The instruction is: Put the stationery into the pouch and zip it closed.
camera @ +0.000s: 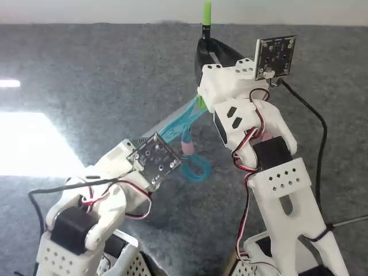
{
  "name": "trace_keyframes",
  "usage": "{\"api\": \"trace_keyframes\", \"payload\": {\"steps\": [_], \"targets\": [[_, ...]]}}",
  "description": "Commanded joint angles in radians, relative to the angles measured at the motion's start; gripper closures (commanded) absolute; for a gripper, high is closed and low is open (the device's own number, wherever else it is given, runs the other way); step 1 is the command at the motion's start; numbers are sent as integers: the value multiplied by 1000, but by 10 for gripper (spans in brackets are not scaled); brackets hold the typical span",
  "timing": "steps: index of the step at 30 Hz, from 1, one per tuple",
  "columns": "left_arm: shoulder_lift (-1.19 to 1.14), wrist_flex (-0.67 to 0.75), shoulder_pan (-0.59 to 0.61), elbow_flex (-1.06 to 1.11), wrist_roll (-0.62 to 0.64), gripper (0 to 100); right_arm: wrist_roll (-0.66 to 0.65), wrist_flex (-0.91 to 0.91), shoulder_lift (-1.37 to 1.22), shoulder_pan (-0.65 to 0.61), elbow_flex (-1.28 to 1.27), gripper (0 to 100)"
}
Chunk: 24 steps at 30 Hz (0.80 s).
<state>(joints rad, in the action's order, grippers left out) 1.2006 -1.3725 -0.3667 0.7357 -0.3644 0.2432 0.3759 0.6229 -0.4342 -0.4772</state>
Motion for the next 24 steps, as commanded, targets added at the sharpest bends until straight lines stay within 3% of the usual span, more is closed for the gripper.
{"api": "trace_keyframes", "payload": {"steps": [1,24], "targets": [[-97,9,-11,-99,48,990,-15,-22,1,-13,18,993],[-146,97,81,-231,199,990,-46,45,15,-28,-49,993]]}}
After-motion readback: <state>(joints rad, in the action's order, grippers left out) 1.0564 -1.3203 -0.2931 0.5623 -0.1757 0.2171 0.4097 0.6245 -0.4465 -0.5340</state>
